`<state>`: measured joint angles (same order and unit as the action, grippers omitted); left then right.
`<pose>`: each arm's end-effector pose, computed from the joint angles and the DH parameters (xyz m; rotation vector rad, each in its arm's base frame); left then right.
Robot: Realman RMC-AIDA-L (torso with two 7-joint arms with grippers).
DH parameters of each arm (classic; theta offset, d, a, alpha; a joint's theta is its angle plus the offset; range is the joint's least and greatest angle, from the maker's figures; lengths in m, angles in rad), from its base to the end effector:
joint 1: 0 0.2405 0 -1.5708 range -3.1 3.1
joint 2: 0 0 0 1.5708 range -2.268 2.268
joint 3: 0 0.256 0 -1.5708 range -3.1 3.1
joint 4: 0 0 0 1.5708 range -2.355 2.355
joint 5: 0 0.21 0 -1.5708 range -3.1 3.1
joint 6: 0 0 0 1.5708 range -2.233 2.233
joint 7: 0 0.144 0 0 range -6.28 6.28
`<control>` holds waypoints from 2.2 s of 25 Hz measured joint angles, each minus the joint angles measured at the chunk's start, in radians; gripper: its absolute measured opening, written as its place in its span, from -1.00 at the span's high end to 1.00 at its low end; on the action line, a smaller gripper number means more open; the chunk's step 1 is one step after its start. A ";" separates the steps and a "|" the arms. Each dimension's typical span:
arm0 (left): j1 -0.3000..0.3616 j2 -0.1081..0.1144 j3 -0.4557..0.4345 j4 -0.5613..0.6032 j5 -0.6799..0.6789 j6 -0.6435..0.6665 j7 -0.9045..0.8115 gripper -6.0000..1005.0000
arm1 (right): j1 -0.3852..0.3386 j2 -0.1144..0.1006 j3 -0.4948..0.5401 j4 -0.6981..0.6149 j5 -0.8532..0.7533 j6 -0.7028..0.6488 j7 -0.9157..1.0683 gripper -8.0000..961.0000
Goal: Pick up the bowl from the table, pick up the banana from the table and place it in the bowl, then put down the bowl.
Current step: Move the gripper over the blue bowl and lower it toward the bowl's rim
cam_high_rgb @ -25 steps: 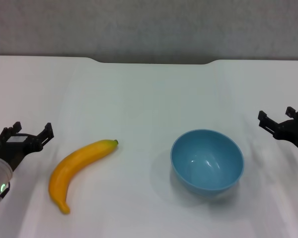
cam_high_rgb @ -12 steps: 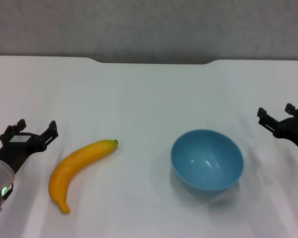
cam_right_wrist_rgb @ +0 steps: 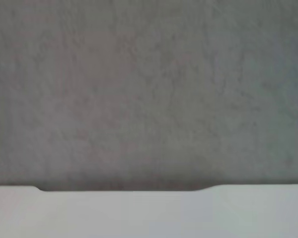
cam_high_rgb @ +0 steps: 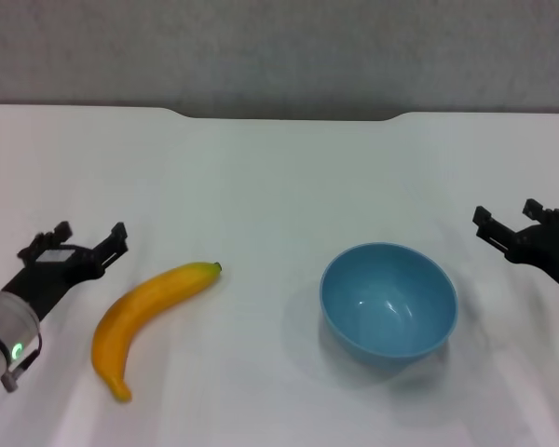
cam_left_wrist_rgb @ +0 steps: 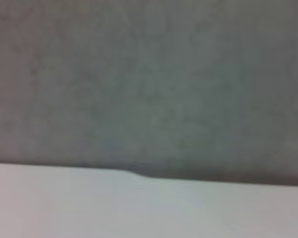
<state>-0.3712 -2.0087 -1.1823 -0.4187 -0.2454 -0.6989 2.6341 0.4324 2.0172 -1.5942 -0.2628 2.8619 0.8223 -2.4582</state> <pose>-0.3342 0.3501 -0.0306 -1.7847 -0.8863 -0.6287 0.3444 0.3541 -0.0171 -1.8635 0.8356 0.6165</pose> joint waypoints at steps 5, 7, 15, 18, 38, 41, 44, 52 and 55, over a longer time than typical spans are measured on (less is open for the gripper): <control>0.013 0.057 -0.014 -0.090 0.216 0.016 -0.263 -0.78 | -0.088 -0.004 -0.014 -0.185 -0.067 -0.070 0.058 -0.82; 0.015 0.071 -0.017 -0.113 0.262 0.016 -0.314 -0.78 | -0.135 -0.005 -0.016 -0.300 -0.140 -0.148 0.123 -0.82; 0.025 0.116 -0.029 -0.239 0.531 0.096 -0.503 -0.78 | -0.245 -0.007 -0.015 -0.676 -0.648 -0.373 0.592 -0.82; 0.039 0.131 -0.031 -0.336 0.697 0.165 -0.621 -0.78 | -0.248 -0.010 -0.009 -0.744 -0.848 -0.369 0.800 -0.82; 0.044 0.041 -0.339 -0.644 2.130 0.119 -1.638 -0.78 | -0.049 -0.011 0.164 -0.964 -1.976 0.105 1.856 -0.82; 0.047 -0.013 -0.413 -0.669 2.277 0.088 -1.660 -0.78 | -0.004 -0.011 0.212 -0.924 -2.044 0.168 1.921 -0.82; 0.052 -0.025 -0.420 -0.676 2.316 0.089 -1.668 -0.78 | 0.026 -0.011 0.253 -0.867 -2.053 0.185 1.939 -0.82; 0.053 -0.026 -0.425 -0.668 2.318 0.094 -1.681 -0.78 | 0.112 -0.012 0.299 -0.705 -2.056 0.223 1.943 -0.82; 0.050 -0.028 -0.424 -0.666 2.319 0.095 -1.682 -0.78 | 0.117 -0.012 0.299 -0.679 -2.055 0.226 1.944 -0.82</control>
<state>-0.3217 -2.0362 -1.6060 -1.0847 2.0739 -0.6041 0.9525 0.5492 2.0055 -1.2952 -0.9422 0.8065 1.0479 -0.5144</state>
